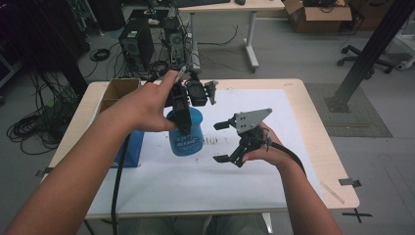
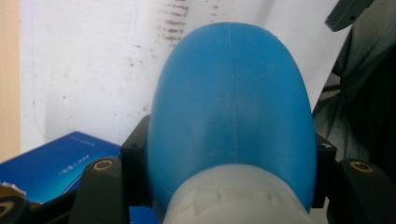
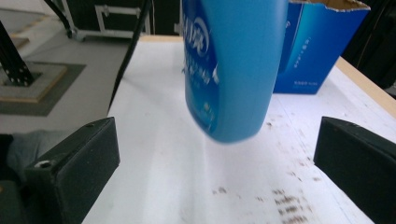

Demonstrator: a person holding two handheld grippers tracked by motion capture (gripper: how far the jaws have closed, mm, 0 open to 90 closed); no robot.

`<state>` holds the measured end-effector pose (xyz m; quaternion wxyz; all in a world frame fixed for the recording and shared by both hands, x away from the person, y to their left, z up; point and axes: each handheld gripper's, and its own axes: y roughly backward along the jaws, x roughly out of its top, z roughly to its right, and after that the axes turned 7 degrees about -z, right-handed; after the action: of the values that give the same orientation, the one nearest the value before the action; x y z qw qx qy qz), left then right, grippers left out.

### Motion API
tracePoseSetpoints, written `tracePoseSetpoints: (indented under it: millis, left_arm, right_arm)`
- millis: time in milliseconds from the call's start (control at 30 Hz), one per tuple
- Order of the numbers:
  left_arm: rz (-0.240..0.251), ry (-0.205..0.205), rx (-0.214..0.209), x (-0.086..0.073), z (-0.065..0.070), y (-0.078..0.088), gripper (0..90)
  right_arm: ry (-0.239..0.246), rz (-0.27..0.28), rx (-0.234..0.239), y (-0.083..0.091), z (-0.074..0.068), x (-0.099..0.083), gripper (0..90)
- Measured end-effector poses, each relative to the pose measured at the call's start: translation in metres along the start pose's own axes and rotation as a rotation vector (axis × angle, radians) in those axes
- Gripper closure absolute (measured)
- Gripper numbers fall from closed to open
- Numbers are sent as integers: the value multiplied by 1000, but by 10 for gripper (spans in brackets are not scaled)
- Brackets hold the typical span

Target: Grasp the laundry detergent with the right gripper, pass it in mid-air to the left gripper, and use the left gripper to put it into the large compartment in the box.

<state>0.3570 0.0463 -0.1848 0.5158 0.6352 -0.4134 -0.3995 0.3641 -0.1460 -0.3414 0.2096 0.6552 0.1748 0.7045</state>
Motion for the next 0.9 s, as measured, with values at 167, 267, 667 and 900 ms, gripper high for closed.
tracePoseSetpoints:
  millis: [167,267,667,900]
  left_arm:
    - [22,76,-27,-4,-6,6,385]
    - [37,130,-47,-7,-10,9,385]
    - [39,284,-51,-18,-24,21,384]
    - [44,441,-55,-29,-35,31,384]
  right_arm:
    - [9,-56,-19,8,4,0,11]
    - [10,-88,-29,14,6,0,12]
    - [27,-233,-33,39,17,-1,13]
    - [19,-316,-34,48,23,-6,14]
